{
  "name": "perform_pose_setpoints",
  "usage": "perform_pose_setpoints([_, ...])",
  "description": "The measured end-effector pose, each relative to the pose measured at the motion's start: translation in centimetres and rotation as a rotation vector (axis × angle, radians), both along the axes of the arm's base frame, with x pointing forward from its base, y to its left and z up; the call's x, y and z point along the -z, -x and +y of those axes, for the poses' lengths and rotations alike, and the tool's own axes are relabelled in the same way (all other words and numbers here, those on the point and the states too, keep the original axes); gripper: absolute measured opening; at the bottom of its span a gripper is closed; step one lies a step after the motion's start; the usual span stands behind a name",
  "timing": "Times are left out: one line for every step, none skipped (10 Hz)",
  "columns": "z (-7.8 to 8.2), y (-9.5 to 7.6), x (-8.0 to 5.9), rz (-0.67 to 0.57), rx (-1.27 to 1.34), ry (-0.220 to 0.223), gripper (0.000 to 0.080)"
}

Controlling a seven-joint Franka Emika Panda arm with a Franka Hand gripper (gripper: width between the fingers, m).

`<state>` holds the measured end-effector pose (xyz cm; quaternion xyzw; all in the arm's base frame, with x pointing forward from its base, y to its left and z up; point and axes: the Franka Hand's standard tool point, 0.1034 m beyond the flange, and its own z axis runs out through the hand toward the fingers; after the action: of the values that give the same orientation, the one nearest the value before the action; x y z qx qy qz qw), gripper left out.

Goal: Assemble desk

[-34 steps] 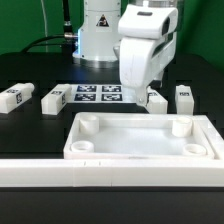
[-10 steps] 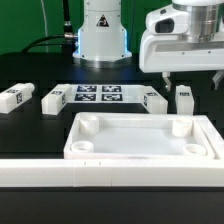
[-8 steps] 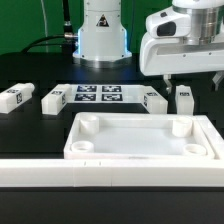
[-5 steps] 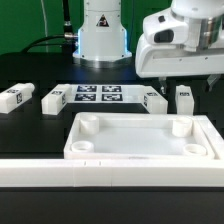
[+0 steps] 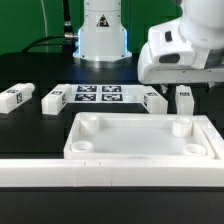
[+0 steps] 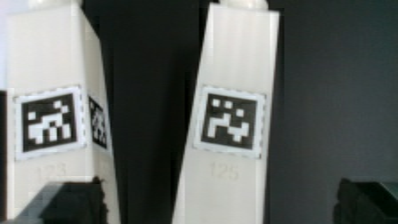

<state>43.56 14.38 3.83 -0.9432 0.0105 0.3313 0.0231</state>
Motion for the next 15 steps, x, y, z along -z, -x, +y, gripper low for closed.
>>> perform_pose_setpoints([0.0,0.0,0.2,0.041,-0.002,0.001,0.0649])
perform_pose_setpoints([0.1,0.8,0.3,0.120,-0.013,0.004,0.0649])
perform_pose_setpoints([0.3,1.1,0.5,0.190,-0.021,0.005,0.0649])
perform_pose_setpoints([0.4,0.9,0.8,0.214,-0.025,0.003,0.0649])
perform_pose_setpoints([0.6,1.1,1.0,0.218,-0.028,0.003,0.0649])
perform_pose_setpoints([0.8,1.2,1.1,0.219,-0.033,0.004,0.0649])
perform_pose_setpoints([0.9,1.4,1.2,0.219,-0.037,0.003,0.0649])
perform_pose_setpoints([0.9,1.3,1.2,0.219,-0.036,0.003,0.0649])
perform_pose_setpoints([0.9,1.3,1.2,0.219,-0.036,0.003,0.0649])
perform_pose_setpoints([0.9,1.4,1.2,0.220,-0.036,0.003,0.0649])
perform_pose_setpoints([1.0,1.4,1.5,0.215,-0.037,0.003,0.0649])
perform_pose_setpoints([1.4,1.6,1.9,0.209,-0.042,0.003,0.0649])
perform_pose_setpoints([1.6,1.9,2.3,0.210,-0.046,0.004,0.0649])
perform_pose_setpoints([1.7,2.0,2.5,0.213,-0.049,0.005,0.0649])
perform_pose_setpoints([1.7,2.2,2.7,0.217,-0.050,0.005,0.0649])
